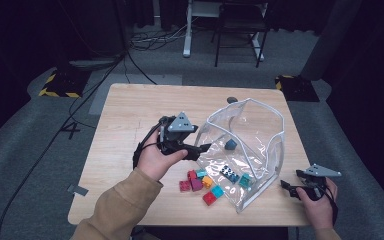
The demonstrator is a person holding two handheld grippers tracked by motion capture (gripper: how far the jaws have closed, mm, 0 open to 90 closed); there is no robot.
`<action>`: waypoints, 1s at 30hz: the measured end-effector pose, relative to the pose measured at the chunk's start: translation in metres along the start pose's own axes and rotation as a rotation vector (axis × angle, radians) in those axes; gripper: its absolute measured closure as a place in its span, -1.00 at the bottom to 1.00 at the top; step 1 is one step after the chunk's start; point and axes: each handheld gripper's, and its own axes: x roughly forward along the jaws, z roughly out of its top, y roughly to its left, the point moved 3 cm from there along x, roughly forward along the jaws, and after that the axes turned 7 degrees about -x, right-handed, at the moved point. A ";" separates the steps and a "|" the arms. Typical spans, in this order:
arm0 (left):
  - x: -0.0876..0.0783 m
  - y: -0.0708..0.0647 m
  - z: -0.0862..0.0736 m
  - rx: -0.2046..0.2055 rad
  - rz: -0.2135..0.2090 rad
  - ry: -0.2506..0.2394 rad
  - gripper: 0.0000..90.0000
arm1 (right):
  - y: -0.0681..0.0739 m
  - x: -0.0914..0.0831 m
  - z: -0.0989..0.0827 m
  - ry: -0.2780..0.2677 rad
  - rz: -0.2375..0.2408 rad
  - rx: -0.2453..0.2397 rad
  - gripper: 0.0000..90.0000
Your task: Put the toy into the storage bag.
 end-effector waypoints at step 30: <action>0.049 0.025 -0.119 -0.054 -0.037 0.128 -0.23 | 0.000 0.000 0.000 0.000 0.000 0.000 -0.63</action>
